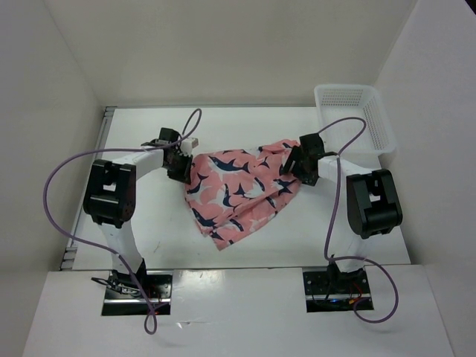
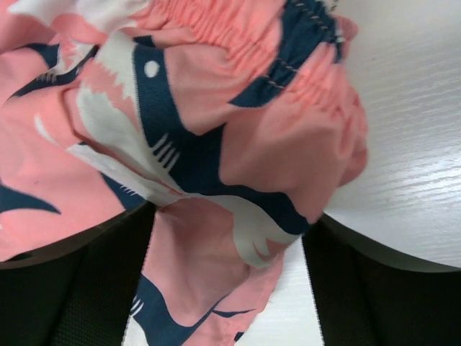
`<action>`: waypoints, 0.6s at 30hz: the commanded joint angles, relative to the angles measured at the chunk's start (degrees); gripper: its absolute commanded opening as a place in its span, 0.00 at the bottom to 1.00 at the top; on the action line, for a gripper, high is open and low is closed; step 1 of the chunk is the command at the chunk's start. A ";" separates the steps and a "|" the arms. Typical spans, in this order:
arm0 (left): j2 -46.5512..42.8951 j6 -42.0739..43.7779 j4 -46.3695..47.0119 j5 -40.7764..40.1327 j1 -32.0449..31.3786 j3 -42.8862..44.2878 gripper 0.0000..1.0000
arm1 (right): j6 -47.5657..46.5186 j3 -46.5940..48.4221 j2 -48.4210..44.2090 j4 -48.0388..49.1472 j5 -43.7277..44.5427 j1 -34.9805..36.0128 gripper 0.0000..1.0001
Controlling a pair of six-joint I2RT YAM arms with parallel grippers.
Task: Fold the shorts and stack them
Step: Fold the shorts
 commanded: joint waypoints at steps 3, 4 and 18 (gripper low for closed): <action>6.61 0.16 2.98 -1.31 1.82 6.59 0.10 | 2.14 -1.08 0.43 2.30 -5.58 -0.26 0.78; 7.15 0.16 4.11 -2.80 2.61 8.36 0.09 | 2.93 -1.09 -0.27 1.78 -6.29 -0.26 0.78; 7.87 0.16 -3.59 -6.59 7.19 28.96 0.81 | 5.84 1.64 -11.17 -3.94 -1.12 6.77 0.96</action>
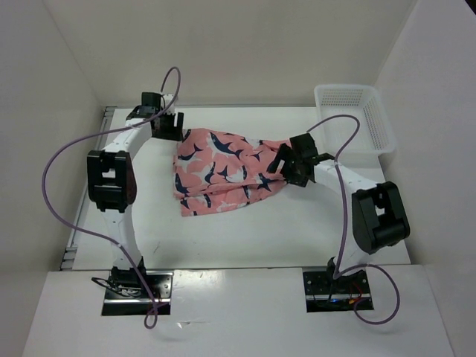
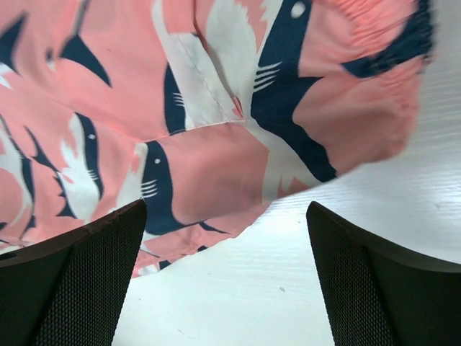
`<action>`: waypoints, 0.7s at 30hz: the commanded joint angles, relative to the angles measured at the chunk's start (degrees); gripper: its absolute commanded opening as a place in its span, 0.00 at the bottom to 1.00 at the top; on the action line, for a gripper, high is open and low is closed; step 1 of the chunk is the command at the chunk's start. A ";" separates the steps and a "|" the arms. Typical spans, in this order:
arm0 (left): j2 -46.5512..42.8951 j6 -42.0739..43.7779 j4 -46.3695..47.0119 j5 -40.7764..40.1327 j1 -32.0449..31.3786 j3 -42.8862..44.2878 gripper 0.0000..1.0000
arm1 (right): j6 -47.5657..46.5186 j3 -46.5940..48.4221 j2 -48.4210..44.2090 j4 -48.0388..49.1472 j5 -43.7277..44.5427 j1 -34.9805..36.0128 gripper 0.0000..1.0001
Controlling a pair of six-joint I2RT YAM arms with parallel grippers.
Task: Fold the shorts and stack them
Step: Fold the shorts
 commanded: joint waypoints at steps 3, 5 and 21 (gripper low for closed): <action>-10.52 0.14 -7.93 -0.43 0.19 -9.24 0.82 | 0.29 2.38 -5.52 -2.33 5.17 -0.31 0.96; -13.24 0.14 -10.41 2.63 0.20 -12.67 0.82 | 0.28 1.77 -6.05 -2.33 6.31 -0.31 0.96; -10.35 0.14 -20.35 8.36 -0.94 -21.91 0.79 | -0.95 8.44 4.06 0.57 8.34 -2.60 0.92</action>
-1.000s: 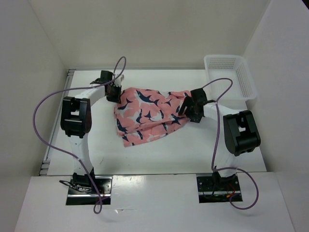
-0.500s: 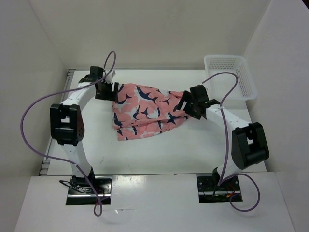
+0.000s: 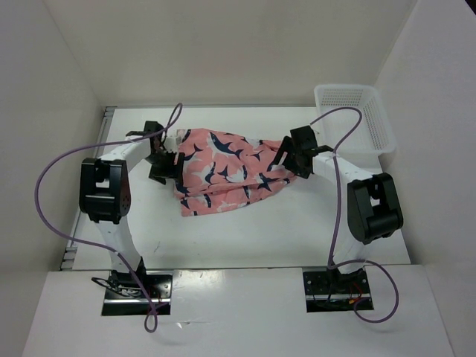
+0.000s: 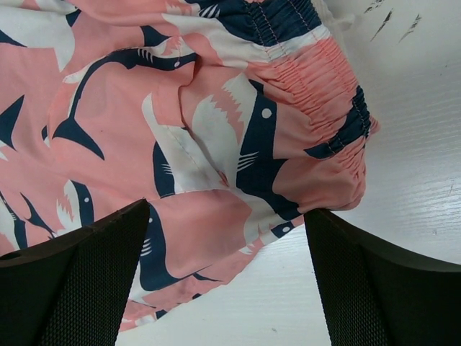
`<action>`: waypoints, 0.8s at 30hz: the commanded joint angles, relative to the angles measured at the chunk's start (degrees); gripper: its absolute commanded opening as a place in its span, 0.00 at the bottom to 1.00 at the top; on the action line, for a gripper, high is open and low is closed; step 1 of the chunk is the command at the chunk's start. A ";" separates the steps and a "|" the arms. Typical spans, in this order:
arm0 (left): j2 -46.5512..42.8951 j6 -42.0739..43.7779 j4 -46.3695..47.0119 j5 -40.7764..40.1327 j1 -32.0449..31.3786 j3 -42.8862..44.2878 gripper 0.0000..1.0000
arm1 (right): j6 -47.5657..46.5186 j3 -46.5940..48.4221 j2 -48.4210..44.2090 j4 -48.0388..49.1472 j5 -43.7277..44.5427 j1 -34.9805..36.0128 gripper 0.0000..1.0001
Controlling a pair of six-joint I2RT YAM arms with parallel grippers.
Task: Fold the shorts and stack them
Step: Fold the shorts
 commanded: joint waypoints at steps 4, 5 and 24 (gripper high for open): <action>3.53 0.25 -5.69 3.40 -2.72 -0.45 0.74 | 0.34 1.01 0.17 0.92 3.33 -0.48 0.90; 3.54 0.25 -6.22 3.40 -2.73 -0.45 0.68 | 0.34 1.01 -0.53 0.92 3.34 -0.48 0.88; 3.90 0.25 -7.81 10.87 -1.59 -2.73 0.00 | 0.17 -1.63 0.70 0.66 6.59 -1.00 0.29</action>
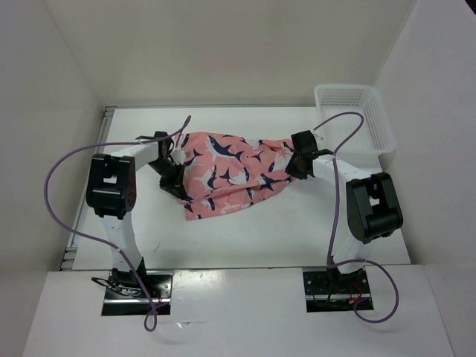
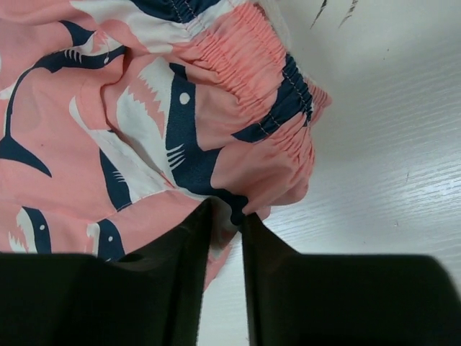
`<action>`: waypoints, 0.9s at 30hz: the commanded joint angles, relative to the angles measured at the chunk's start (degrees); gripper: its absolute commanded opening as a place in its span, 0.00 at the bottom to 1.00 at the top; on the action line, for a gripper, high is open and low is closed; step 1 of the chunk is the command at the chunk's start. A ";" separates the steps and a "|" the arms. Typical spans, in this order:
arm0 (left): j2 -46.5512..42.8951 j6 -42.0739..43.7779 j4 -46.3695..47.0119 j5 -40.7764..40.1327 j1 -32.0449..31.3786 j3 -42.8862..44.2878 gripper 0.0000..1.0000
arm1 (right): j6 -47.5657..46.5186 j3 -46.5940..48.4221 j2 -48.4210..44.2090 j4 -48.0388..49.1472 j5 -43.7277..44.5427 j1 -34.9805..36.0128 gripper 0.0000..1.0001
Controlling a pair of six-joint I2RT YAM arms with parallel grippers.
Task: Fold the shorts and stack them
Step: Fold the shorts
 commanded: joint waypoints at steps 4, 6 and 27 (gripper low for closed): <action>-7.29 0.23 -4.03 4.18 1.52 2.58 0.00 | -0.68 2.50 -0.68 -1.31 3.76 -0.41 0.16; -9.32 0.23 -8.16 4.18 1.52 5.57 0.00 | -1.29 3.03 -2.17 -1.93 4.37 -0.41 0.13; -11.19 0.23 -22.68 2.60 -18.42 -3.83 0.02 | 0.46 -2.33 -5.69 -1.24 2.36 -6.48 0.00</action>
